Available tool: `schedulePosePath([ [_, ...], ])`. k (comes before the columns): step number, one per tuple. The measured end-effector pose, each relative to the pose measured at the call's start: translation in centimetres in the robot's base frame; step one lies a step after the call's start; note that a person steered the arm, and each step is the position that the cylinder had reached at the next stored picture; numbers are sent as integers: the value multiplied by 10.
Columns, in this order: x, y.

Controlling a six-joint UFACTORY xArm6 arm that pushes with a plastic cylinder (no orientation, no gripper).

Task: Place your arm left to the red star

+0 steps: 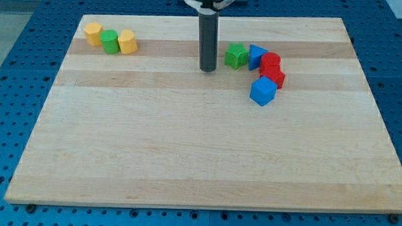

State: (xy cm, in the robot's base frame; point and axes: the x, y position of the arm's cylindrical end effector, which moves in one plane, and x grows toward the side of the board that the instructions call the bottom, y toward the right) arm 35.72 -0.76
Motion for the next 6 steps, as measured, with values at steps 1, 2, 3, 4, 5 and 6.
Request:
schedulePosePath([
  [1, 4, 2],
  [2, 4, 19],
  [3, 9, 39],
  [4, 17, 50],
  [5, 18, 60],
  [6, 18, 70],
])
